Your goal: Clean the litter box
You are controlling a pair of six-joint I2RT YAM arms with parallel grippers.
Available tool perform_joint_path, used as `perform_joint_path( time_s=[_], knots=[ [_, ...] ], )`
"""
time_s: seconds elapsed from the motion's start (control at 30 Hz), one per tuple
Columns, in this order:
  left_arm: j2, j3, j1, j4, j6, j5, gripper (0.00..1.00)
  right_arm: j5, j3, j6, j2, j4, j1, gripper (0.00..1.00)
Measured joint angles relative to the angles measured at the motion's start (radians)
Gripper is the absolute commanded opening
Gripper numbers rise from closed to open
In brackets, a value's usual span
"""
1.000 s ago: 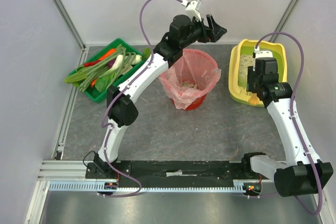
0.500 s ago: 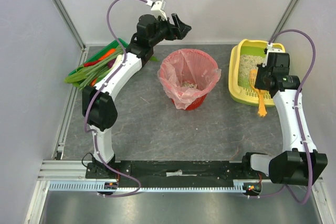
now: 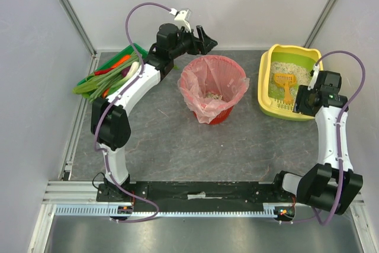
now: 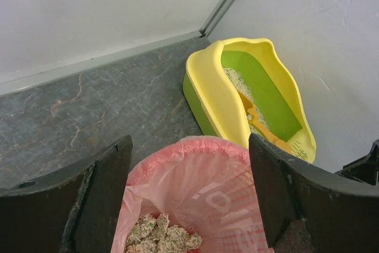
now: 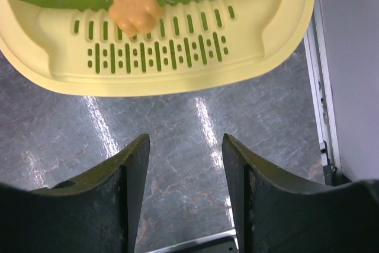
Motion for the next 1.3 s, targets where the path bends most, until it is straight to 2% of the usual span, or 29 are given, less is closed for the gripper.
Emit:
perform_joint_path(
  time_s=[0.43, 0.57, 0.8, 1.3],
  knots=[
    [-0.095, -0.163, 0.027, 0.006, 0.0, 0.012, 0.84, -0.108, 0.164, -0.017, 0.283, 0.149, 0.001, 0.63],
    [-0.134, -0.212, 0.037, 0.005, 0.0, 0.009, 0.84, -0.09, 0.243, -0.036, 0.403, 0.18, 0.042, 0.63],
    [-0.174, -0.263, 0.043, -0.003, 0.0, -0.002, 0.83, -0.014, 0.361, -0.069, 0.585, 0.2, 0.086, 0.57],
    [-0.224, -0.335, 0.043, -0.01, 0.0, -0.02, 0.82, 0.049, 0.38, -0.096, 0.621, 0.173, 0.142, 0.56]
  ],
)
